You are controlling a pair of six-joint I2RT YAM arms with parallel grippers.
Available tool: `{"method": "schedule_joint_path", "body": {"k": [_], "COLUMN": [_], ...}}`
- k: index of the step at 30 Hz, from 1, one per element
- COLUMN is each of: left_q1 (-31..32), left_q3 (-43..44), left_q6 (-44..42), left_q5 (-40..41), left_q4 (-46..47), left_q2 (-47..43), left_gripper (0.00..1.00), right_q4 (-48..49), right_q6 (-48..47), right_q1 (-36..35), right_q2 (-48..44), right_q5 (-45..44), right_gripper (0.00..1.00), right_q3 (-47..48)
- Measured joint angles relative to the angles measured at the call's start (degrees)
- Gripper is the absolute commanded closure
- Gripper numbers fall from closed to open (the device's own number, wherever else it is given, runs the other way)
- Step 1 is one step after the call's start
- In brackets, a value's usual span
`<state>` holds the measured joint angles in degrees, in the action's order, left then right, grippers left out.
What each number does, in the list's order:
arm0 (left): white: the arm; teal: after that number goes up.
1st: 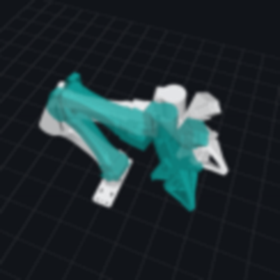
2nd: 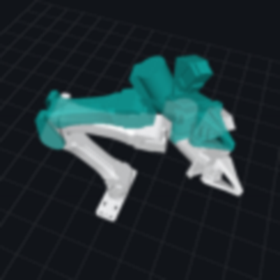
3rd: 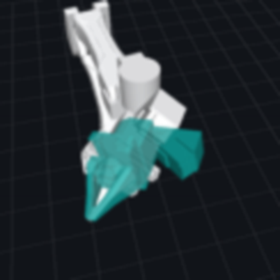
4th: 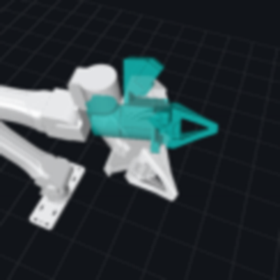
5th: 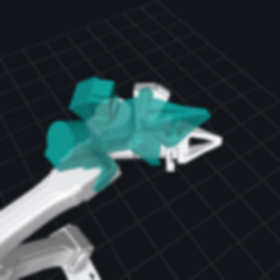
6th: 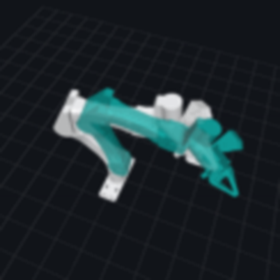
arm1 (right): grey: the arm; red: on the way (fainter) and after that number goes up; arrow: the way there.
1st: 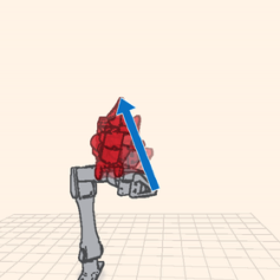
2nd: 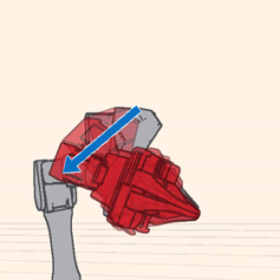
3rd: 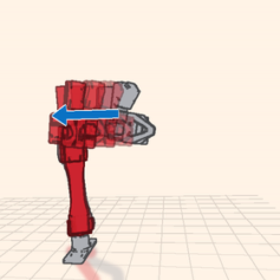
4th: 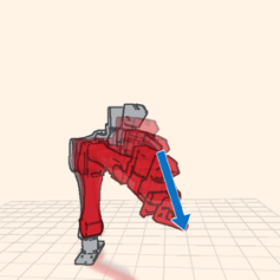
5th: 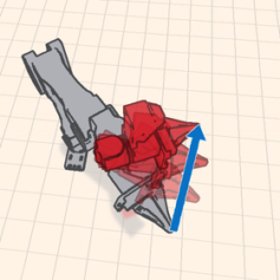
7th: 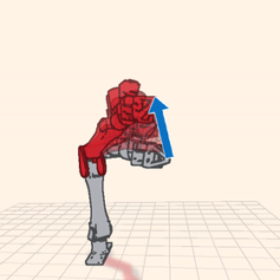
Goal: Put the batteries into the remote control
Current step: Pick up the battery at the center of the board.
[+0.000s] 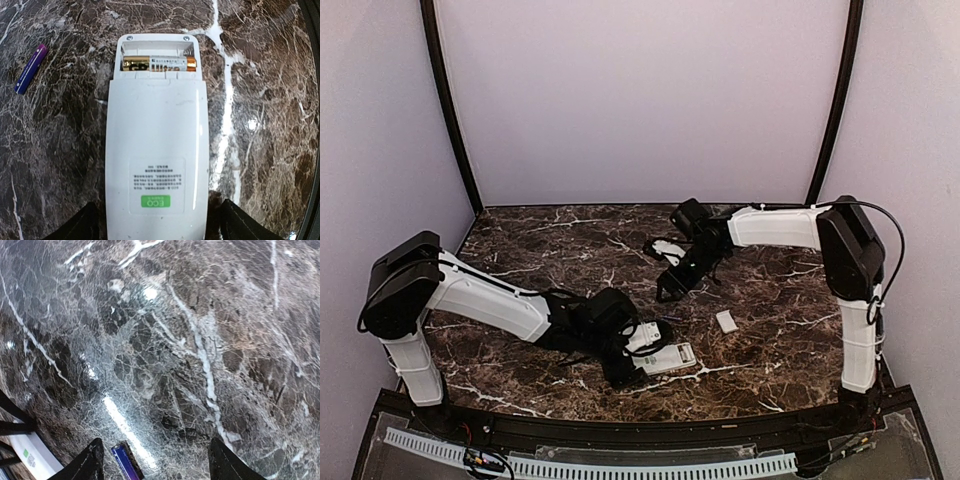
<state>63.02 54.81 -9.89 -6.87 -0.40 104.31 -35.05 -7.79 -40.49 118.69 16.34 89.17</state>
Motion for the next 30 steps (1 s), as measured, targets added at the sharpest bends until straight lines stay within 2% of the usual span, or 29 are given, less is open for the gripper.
{"method": "schedule_joint_path", "body": {"k": [8, 17, 24, 28, 30], "left_q1": [-0.26, -0.55, -0.57, -0.57, -0.57], "left_q3": [-1.79, -1.79, -2.36, -2.36, -2.36], "left_q6": [0.02, 0.02, 0.04, 0.04, 0.04], "left_q5": [-0.02, 0.26, 0.52, 0.72, 0.90], "left_q4": [-2.82, -3.37, -4.09, -4.17, -4.22], "left_q2": [-2.49, -3.17, -3.96, -3.96, -3.96], "left_gripper": [0.17, 0.17, 0.17, 0.17, 0.17], "right_q4": [-3.78, -4.85, -5.53, -6.51, -7.23], "right_q6": [-9.86, -12.79, -13.00, -12.50, -11.63], "right_q1": [-2.14, -6.16, -7.34, -8.15, -8.24], "right_q2": [1.07, 1.68, 2.05, 2.19, 2.36], "right_q5": [1.31, -7.30, -12.11, -12.66, -12.63], "right_gripper": [0.38, 0.66, 0.84, 0.99, 1.00], "right_q3": [-0.87, -1.88, -1.27, -0.83, -0.33]}}
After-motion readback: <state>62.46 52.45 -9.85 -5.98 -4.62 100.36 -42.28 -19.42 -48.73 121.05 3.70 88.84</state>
